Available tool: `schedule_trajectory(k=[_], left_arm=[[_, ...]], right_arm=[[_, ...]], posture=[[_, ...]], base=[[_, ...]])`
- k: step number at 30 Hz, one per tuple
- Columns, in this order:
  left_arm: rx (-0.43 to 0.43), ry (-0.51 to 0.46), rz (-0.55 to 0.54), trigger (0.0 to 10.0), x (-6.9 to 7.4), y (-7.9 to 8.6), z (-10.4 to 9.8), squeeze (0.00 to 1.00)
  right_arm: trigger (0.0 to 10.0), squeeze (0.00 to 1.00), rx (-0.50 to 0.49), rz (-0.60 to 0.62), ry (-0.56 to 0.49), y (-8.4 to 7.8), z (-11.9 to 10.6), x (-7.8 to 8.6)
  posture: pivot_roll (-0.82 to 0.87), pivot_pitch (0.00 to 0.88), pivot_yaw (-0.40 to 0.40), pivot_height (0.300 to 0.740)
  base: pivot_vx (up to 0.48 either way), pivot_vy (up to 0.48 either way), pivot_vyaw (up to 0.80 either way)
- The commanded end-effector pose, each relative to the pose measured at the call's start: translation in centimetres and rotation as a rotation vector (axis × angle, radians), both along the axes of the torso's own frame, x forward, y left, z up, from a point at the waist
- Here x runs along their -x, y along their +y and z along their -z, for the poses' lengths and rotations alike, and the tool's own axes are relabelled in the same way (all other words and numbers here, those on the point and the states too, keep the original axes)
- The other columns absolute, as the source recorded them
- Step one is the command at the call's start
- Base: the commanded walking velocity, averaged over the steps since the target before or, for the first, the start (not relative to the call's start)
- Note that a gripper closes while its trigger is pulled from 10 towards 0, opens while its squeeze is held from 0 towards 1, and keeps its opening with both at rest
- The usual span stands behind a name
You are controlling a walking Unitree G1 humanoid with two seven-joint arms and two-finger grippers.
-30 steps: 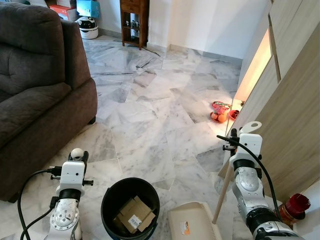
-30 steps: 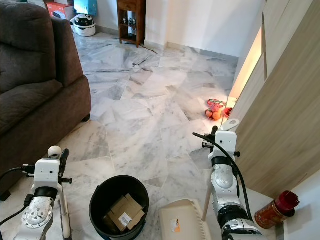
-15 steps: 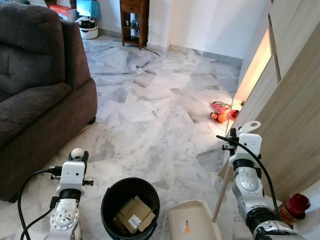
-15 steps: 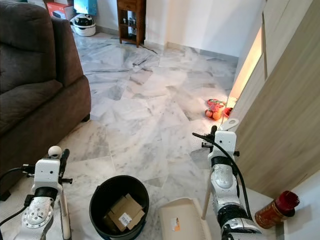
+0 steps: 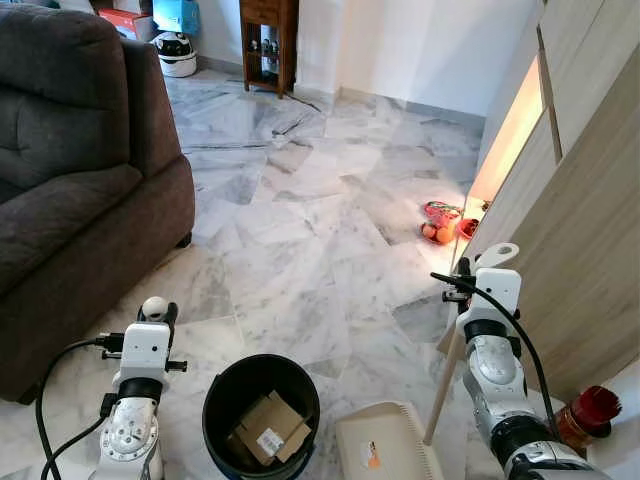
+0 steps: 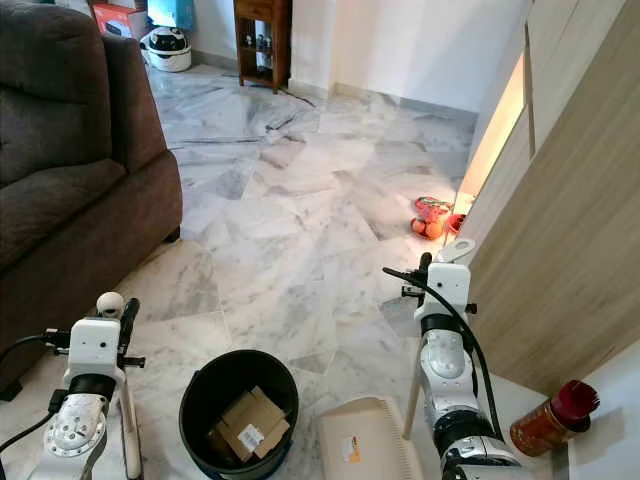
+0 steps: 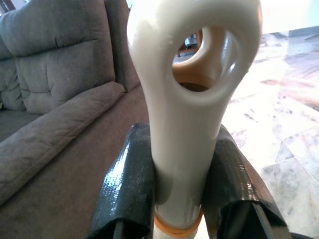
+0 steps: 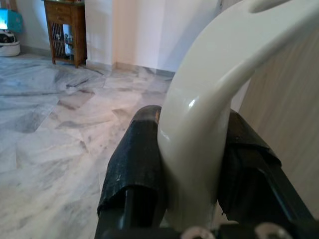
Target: Sweep floor
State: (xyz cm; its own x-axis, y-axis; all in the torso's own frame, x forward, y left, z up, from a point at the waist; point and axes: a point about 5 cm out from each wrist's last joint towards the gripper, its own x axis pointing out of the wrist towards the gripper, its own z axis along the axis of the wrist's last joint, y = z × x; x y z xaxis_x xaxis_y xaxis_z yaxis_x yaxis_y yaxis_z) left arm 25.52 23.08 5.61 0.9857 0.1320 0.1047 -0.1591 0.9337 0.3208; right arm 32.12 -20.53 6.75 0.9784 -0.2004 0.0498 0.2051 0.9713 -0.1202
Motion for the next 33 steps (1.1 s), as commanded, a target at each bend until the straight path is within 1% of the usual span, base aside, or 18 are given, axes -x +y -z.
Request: schedule_trajectory(k=[1, 33], left_arm=[[-0.003, -0.034, 0.016, 10.0, -0.36, -0.17, -0.57, 0.00], [0.001, -0.040, 0.009, 10.0, -0.27, -0.16, -0.58, 0.00]], right_arm=[[10.0, 0.00, -0.008, 0.008, -0.034, -0.24, -0.72, -0.34], [10.0, 0.00, -0.013, 0.006, -0.030, -0.33, -0.61, -0.30]], posture=[[0.09, 0.000, -0.061, 0.740], [0.09, 0.000, -0.065, 0.740]], base=[[-0.251, 0.000, 0.00], [-0.273, 0.000, 0.00]])
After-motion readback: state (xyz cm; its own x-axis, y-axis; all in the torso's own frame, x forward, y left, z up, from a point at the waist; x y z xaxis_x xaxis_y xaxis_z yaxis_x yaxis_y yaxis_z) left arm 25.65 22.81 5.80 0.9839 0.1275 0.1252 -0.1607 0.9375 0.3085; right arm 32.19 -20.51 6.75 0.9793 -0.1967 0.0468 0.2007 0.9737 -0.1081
